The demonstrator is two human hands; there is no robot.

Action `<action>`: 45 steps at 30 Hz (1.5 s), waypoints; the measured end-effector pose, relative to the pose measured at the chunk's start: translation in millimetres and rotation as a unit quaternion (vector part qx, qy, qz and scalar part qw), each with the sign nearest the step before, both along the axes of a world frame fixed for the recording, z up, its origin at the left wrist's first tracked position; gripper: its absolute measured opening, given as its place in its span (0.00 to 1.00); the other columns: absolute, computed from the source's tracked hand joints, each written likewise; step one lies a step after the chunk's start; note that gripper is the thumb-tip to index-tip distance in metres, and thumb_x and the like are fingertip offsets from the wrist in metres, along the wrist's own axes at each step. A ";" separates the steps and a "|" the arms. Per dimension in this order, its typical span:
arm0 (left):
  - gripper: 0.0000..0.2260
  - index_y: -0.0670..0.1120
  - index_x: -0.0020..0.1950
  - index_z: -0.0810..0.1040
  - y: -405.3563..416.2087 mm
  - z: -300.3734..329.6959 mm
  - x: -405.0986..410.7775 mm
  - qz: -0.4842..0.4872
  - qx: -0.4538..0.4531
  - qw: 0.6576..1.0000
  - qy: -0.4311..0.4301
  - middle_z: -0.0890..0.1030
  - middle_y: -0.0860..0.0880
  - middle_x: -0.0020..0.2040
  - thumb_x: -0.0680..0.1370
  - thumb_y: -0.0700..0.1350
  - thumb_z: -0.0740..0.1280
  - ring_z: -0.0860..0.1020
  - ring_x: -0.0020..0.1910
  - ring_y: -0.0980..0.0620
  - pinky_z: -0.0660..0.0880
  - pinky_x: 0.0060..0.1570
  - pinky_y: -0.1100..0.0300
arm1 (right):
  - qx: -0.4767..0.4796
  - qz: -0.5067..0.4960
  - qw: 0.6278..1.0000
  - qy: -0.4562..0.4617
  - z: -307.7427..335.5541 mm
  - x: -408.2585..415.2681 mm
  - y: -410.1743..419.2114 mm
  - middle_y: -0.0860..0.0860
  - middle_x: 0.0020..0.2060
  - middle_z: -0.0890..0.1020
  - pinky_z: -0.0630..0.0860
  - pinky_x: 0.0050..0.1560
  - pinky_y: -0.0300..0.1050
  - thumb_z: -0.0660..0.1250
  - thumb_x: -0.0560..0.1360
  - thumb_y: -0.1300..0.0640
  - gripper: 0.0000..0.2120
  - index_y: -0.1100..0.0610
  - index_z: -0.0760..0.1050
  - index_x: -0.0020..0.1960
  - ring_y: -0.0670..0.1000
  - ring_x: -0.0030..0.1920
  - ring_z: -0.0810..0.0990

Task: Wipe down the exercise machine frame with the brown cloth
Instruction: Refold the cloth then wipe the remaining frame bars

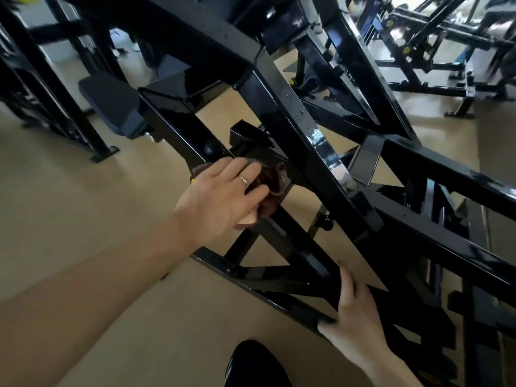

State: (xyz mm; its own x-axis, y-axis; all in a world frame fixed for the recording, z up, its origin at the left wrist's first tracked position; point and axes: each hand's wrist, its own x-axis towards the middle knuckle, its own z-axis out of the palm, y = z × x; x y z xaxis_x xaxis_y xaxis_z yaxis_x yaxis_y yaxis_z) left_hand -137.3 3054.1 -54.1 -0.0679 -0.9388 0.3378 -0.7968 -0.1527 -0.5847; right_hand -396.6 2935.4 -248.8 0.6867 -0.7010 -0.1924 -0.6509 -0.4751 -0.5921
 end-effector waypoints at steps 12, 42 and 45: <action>0.11 0.47 0.56 0.79 -16.9 -44.4 -41.5 0.000 -0.011 0.999 0.052 0.79 0.42 0.62 0.77 0.48 0.63 0.76 0.60 0.40 0.66 0.64 0.47 | 0.003 0.014 0.999 0.039 14.4 18.4 -8.1 0.57 0.75 0.61 0.63 0.77 0.55 0.75 0.67 0.38 0.59 0.50 0.38 0.80 0.58 0.75 0.63; 0.20 0.46 0.63 0.80 -22.9 76.0 58.5 0.167 -0.138 0.974 0.072 0.78 0.42 0.62 0.84 0.54 0.53 0.74 0.61 0.38 0.69 0.61 0.45 | -0.329 -0.035 0.926 -0.184 28.6 115.9 21.3 0.59 0.56 0.76 0.79 0.56 0.58 0.84 0.63 0.54 0.49 0.61 0.62 0.76 0.59 0.55 0.77; 0.21 0.47 0.64 0.79 -18.9 66.6 53.1 0.159 -0.136 0.975 0.080 0.78 0.44 0.63 0.85 0.54 0.51 0.74 0.60 0.41 0.70 0.61 0.48 | -0.328 -0.035 0.924 -0.192 30.7 114.9 21.6 0.59 0.55 0.76 0.80 0.55 0.58 0.83 0.63 0.55 0.48 0.61 0.62 0.76 0.59 0.54 0.78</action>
State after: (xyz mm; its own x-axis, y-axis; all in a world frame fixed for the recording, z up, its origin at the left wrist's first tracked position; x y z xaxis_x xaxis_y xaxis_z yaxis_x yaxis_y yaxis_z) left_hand -84.2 3035.2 12.5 0.2860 -0.7784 0.5588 -0.7614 -0.5387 -0.3606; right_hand -281.7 2957.0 -218.0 0.5651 -0.6255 0.5380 -0.4958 -0.7787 -0.3845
